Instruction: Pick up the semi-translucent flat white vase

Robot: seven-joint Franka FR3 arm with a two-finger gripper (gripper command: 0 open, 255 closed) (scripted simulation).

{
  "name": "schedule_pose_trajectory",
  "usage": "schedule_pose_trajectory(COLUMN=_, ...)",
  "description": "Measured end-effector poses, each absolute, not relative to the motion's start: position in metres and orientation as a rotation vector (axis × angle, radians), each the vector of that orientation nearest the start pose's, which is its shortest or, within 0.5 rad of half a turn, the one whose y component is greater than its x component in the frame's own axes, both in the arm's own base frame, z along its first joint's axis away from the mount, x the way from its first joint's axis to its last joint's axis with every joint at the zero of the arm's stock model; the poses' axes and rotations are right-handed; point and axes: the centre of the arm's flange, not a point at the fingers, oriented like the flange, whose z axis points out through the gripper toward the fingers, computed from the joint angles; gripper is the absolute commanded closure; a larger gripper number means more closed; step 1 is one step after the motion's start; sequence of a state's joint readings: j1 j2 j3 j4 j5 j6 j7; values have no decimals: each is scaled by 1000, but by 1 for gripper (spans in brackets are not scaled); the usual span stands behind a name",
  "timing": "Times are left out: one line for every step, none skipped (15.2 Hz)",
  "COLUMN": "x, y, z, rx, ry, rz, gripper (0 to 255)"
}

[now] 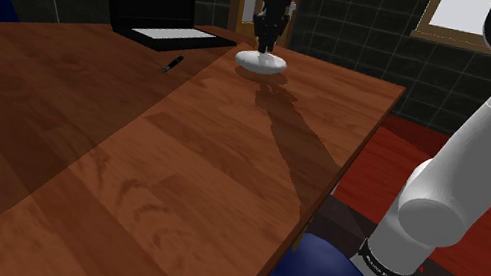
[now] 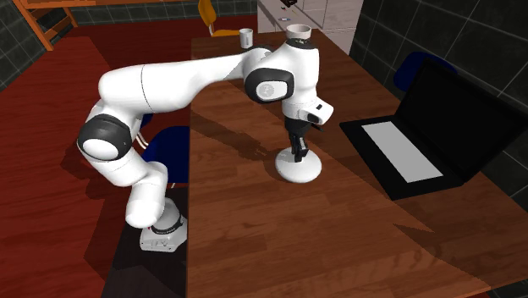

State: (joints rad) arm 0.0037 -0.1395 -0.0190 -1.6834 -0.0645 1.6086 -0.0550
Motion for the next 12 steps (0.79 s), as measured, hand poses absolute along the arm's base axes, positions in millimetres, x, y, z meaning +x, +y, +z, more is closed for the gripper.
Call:
schedule_pose_trajectory(x=514, y=-15, z=649, rx=-3203, ry=-64, rz=-101, gripper=255)
schedule_pose_trajectory(x=514, y=-15, z=651, rx=-3203, ry=-65, rz=-99, gripper=255)
schedule_pose_trajectory(x=514, y=-14, z=655, rx=-3203, ry=-65, rz=-98, gripper=255)
schedule_pose_trajectory(x=514, y=-15, z=659, rx=-3203, ry=-65, rz=-98, gripper=255)
schedule_pose_trajectory(x=514, y=-15, z=664, rx=-3203, ry=-65, rz=-98, gripper=255)
schedule_pose_trajectory(x=514, y=-16, z=668, rx=-3203, ry=-65, rz=-98, gripper=255)
schedule_pose_trajectory(x=514, y=-16, z=674, rx=-3203, ry=-65, rz=-98, gripper=255)
schedule_pose_trajectory(x=514, y=-17, z=680, rx=-3203, ry=-65, rz=-98, gripper=255)
schedule_pose_trajectory(x=515, y=-16, z=685, rx=-3203, ry=-65, rz=-98, gripper=255)
schedule_pose_trajectory(x=514, y=-15, z=689, rx=-3203, ry=-65, rz=-98, gripper=255)
schedule_pose_trajectory(x=514, y=-15, z=695, rx=-3203, ry=-65, rz=-98, gripper=255)
schedule_pose_trajectory(x=514, y=-15, z=700, rx=-3203, ry=-65, rz=-98, gripper=255)
